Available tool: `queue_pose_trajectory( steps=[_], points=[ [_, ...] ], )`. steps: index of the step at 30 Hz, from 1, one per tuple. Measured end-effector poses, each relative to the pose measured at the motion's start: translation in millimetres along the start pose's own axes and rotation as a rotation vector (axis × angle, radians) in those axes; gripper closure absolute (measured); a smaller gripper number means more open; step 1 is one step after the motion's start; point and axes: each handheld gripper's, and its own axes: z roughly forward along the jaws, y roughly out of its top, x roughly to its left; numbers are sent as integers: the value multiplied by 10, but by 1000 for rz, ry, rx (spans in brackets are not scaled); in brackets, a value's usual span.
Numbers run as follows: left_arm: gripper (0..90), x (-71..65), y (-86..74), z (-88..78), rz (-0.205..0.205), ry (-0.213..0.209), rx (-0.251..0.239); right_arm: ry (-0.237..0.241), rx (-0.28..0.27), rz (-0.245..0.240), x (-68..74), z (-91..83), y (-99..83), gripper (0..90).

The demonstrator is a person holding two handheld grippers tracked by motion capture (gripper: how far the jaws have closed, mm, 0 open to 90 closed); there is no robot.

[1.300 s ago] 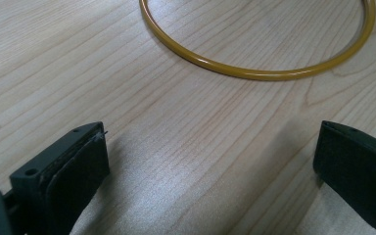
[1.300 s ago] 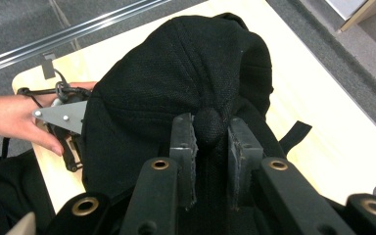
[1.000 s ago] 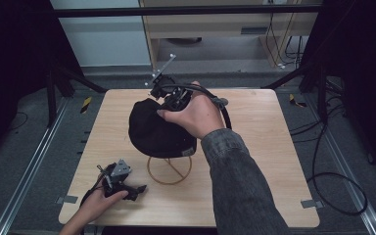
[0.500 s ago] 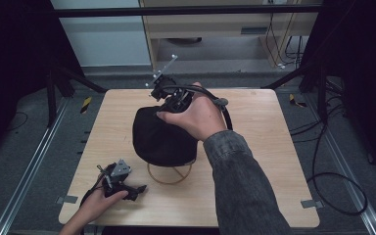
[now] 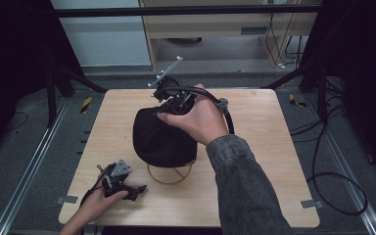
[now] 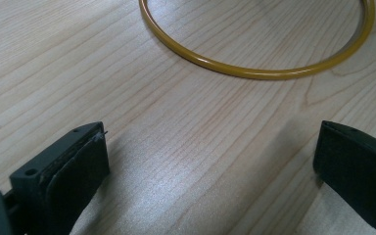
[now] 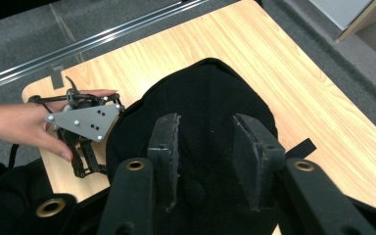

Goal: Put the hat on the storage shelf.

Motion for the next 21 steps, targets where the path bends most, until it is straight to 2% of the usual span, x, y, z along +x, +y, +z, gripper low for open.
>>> queue_pose_trajectory(
  steps=[11,21],
  points=[
    [0,-1,0,2,-1,1,-4,-14,-39,39,-9,-55,-79,492],
    [0,0,0,2,-1,1,-4,-62,-48,64,-9,-125,-242,289]
  ],
)
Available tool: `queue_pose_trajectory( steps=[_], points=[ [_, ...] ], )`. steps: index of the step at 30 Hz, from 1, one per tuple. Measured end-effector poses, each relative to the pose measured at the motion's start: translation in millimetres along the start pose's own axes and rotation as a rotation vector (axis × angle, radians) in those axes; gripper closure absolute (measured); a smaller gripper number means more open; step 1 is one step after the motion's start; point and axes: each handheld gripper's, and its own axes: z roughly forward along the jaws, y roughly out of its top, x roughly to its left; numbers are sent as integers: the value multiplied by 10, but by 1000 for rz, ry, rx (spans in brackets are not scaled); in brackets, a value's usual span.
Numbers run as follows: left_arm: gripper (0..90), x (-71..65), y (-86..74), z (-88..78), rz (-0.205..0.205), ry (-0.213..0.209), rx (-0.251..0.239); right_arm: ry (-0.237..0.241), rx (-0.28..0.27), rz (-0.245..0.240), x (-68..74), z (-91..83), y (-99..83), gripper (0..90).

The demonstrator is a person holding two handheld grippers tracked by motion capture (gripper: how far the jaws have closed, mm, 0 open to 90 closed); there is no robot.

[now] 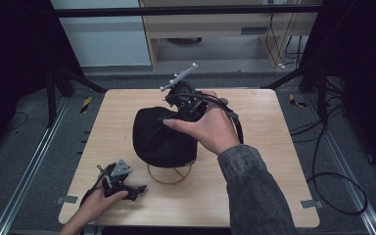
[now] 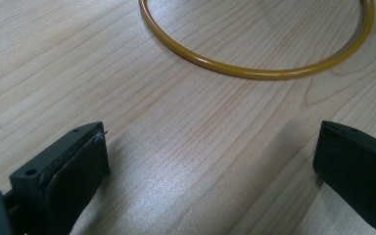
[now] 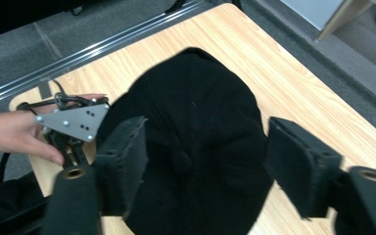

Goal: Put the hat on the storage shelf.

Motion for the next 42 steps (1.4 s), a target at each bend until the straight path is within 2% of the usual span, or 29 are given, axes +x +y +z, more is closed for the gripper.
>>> queue_pose_trajectory(
  steps=[5,8,18,25,36,42],
  points=[
    [0,0,0,0,0,0,0,-26,-18,24,-36,-54,-78,185],
    [0,0,0,0,0,0,0,-49,-31,19,-45,-91,-130,157],
    [0,2,0,-1,2,0,1,-63,-24,40,-78,-180,-345,73],
    [0,3,-1,-1,4,-2,1,-111,2,65,-146,-197,-541,61],
    [0,4,-2,-3,5,-2,2,-104,-13,68,-214,-294,-843,73],
    [0,3,-3,-3,5,-2,2,-139,5,62,-215,-360,-980,104]
  ],
)
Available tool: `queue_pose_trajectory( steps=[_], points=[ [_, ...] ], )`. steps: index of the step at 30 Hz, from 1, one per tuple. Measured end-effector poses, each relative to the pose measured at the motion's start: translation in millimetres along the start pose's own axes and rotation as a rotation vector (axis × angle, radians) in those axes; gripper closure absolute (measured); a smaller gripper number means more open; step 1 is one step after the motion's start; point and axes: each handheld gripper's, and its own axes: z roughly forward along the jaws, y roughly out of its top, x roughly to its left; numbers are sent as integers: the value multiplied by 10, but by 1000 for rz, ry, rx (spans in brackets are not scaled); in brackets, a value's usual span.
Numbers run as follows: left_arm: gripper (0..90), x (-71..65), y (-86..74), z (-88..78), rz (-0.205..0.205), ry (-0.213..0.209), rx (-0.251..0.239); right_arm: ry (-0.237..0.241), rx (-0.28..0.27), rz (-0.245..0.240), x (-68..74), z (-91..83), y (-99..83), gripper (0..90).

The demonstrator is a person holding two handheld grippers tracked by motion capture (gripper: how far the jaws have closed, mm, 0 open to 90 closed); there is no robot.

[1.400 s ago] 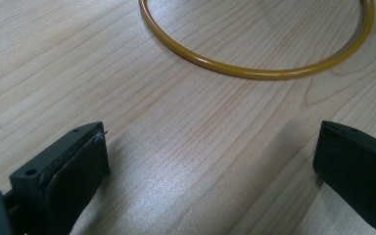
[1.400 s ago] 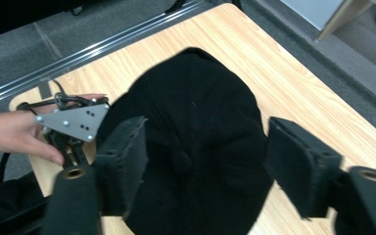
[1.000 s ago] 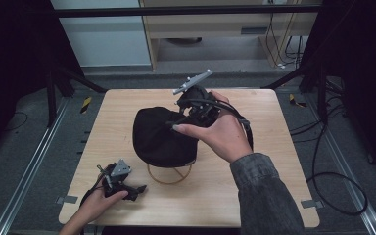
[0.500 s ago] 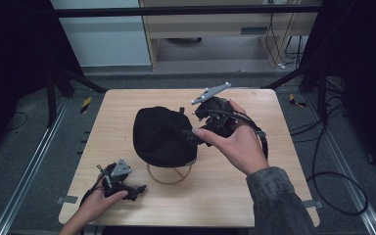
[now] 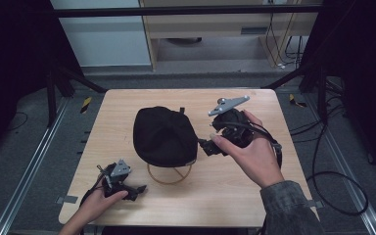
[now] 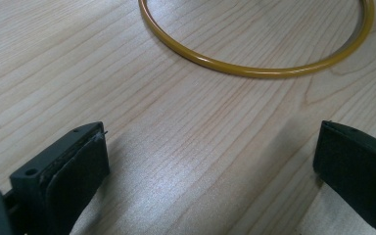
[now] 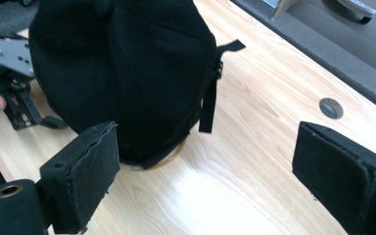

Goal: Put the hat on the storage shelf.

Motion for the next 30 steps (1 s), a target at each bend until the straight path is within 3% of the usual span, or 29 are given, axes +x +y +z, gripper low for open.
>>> queue_pose_trajectory(
  steps=[9,14,22,30],
  points=[
    [0,-1,0,0,0,1,-1,-31,0,6,-41,-86,-192,104],
    [0,-2,-1,1,-1,2,-2,-69,-17,27,-91,-121,-385,100],
    [0,-3,-2,1,-2,2,-3,-119,-46,84,-181,-51,-745,108],
    [0,-2,-2,-1,0,1,1,-120,-43,111,-174,50,-1032,112]
  ],
)
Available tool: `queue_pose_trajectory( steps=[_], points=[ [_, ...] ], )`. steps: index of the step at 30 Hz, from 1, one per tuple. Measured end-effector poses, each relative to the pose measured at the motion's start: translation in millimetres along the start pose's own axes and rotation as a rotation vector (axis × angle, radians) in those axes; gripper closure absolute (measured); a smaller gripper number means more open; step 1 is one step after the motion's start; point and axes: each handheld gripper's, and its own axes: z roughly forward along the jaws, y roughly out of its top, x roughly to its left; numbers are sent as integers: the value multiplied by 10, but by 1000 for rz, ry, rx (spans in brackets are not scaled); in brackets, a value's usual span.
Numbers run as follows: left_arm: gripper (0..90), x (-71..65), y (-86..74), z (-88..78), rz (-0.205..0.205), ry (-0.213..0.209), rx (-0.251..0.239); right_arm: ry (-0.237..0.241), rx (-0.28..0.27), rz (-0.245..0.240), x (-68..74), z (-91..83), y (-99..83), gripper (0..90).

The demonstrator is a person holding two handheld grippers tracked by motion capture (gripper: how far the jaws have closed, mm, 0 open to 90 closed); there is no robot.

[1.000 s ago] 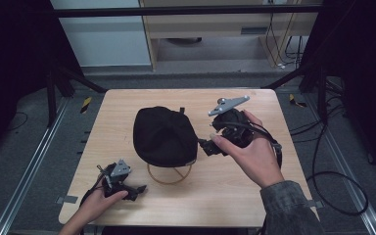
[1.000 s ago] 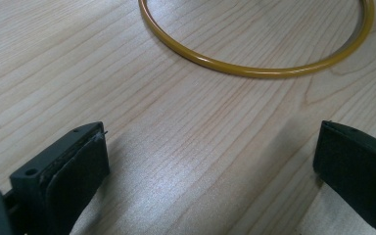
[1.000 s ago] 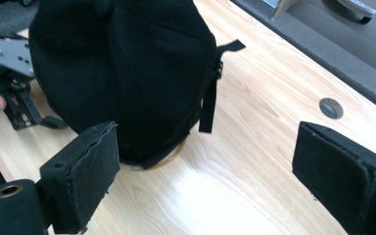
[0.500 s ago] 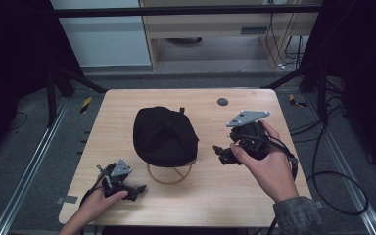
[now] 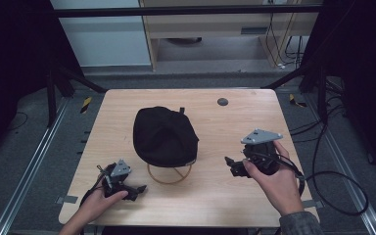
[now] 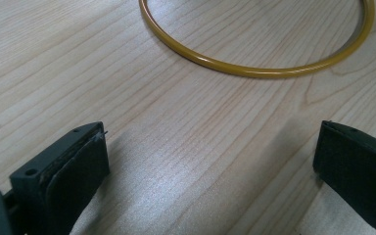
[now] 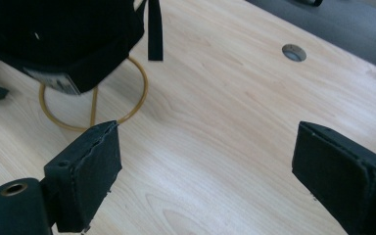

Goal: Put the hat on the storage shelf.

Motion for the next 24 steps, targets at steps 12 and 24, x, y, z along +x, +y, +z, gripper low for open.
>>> queue_pose_trajectory(
  steps=[12,24],
  points=[
    [0,-2,-2,-2,-1,1,0,7,37,35,7,248,-412,123],
    [0,-3,-3,-4,0,1,1,58,100,74,74,687,-708,127]
  ],
)
